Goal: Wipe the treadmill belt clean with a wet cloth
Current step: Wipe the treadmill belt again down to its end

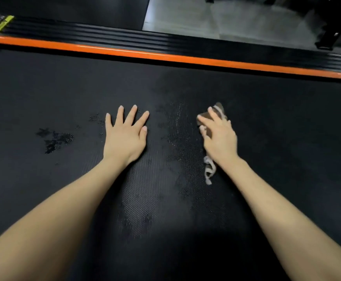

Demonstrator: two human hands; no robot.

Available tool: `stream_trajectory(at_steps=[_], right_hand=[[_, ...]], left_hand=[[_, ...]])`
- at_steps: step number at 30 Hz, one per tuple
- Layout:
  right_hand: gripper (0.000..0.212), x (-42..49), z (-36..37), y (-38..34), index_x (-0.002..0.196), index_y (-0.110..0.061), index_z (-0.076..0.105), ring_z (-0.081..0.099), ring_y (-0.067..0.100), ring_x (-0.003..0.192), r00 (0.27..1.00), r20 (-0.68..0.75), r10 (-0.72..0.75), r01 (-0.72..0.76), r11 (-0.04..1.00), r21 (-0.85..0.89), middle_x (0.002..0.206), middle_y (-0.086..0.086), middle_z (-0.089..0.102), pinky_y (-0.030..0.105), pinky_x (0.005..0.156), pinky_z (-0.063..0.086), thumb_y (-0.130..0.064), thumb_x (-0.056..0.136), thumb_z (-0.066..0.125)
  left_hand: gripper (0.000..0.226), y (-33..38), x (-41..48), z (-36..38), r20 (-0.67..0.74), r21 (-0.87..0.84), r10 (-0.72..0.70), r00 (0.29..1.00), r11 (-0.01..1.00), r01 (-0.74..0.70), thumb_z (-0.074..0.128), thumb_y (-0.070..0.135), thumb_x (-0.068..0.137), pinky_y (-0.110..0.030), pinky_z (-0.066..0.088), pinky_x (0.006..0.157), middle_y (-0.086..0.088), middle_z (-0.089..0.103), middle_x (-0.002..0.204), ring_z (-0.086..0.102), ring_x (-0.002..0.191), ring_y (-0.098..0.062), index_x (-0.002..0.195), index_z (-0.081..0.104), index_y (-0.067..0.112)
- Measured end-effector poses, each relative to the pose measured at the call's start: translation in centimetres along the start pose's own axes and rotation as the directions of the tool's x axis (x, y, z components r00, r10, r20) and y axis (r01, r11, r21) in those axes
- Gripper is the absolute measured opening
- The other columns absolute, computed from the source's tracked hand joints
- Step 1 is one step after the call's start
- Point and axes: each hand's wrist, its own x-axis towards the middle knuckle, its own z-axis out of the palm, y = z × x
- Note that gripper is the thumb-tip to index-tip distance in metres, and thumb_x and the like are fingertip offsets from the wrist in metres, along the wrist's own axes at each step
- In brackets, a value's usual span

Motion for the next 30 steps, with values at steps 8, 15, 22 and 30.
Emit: stream_trajectory(at_steps=[8,15,22,30], right_hand=[[0.039,-14.9,-1.4,-5.4,0.122,-0.027,0.062,0.041,0.036,0.131,0.853,0.219,-0.475,0.461,0.88,0.113,0.143,0.005,0.046,0.056,0.107,0.026,-0.017,0.084,0.06],[0.036,-13.7,-3.7,-1.4,0.126,-0.023,0.059,0.034,0.031,0.136,0.994,0.113,0.009,-0.013,0.999,0.032,0.146,0.005,0.041,0.057,0.112,0.021,-0.013,0.092,0.054],[0.031,-17.1,-0.8,-10.4,0.114,-0.026,0.067,0.035,0.031,0.135,0.899,0.266,-0.347,0.298,0.932,0.206,0.139,0.004,0.05,0.063,0.107,0.025,-0.024,0.089,0.048],[0.047,-18.3,-10.3,-3.4,0.136,-0.028,0.047,0.04,0.021,0.134,0.982,0.017,-0.189,0.18,0.954,0.24,0.144,0.001,0.044,0.046,0.111,0.031,-0.034,0.09,0.045]], left_hand=[[0.049,0.2,-0.4,-1.1,0.047,-0.012,0.002,0.999,1.0,-0.002,0.02,0.039,0.101,-0.053,0.0,0.116,0.0,0.014,0.159,0.004,0.146,-0.03,0.15,0.021,0.031],[0.056,-2.2,-9.8,-3.6,-0.011,-0.029,0.067,0.998,0.997,-0.068,0.013,0.05,0.096,-0.057,0.0,0.114,-0.003,0.02,0.157,0.009,0.145,-0.034,0.148,0.026,0.034],[0.059,-5.4,-15.5,-2.2,0.066,0.041,-0.02,0.998,0.999,0.017,0.005,0.052,0.094,-0.062,0.002,0.112,-0.002,0.018,0.158,0.008,0.145,-0.035,0.148,0.023,0.036],[0.059,-5.2,-15.5,-2.2,0.032,0.003,-0.02,0.999,1.0,0.02,0.006,0.052,0.094,-0.059,-0.001,0.113,-0.002,0.02,0.157,0.007,0.145,-0.034,0.148,0.025,0.036]])
